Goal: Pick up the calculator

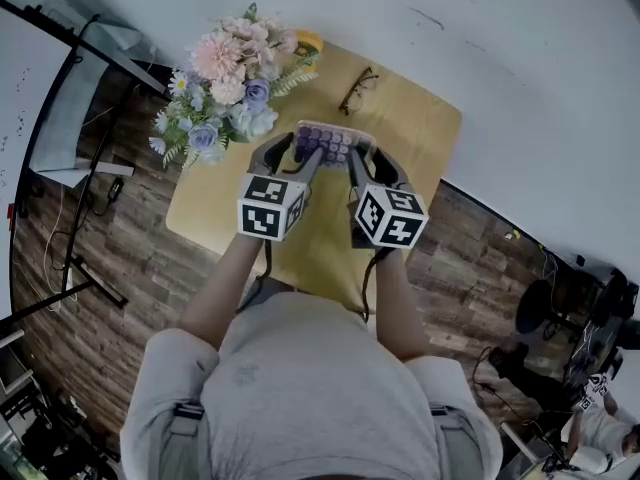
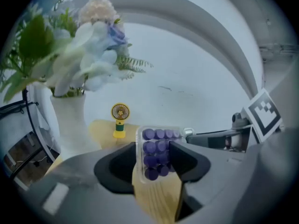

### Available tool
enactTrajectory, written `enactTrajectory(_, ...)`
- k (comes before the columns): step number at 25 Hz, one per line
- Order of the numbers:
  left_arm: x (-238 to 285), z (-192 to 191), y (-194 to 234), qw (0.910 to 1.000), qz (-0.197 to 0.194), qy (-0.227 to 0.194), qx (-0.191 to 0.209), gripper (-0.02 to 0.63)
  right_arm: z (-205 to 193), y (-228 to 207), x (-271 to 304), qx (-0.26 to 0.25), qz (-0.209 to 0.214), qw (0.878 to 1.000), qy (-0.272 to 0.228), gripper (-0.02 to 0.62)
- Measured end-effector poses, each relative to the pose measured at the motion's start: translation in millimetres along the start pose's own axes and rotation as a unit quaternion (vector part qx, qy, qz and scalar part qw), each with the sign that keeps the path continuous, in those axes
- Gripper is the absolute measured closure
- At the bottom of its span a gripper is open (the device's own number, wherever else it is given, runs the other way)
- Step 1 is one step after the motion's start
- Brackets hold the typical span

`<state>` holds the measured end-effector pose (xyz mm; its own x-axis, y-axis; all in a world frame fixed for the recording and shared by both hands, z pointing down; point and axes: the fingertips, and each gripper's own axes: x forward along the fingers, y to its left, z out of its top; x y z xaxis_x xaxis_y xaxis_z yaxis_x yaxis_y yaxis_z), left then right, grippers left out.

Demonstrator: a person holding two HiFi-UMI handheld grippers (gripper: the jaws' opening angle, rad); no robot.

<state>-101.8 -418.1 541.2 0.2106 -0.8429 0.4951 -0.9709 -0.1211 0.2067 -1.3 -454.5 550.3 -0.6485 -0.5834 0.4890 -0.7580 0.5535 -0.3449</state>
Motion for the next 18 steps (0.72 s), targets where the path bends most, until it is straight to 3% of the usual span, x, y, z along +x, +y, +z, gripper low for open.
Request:
enactTrajectory(12, -46, 50, -29, 0.9959, -0.037, -0.065, 0.051, 0.383, 51, 30, -63, -0.063, -0.049, 0.992, -0.096, 0.440)
enactTrajectory(18, -70, 75, -40, 0.9904, -0.059, -0.099, 0.077, 0.383, 70, 46, -92, -0.069, -0.070, 0.986, -0.137, 0.440)
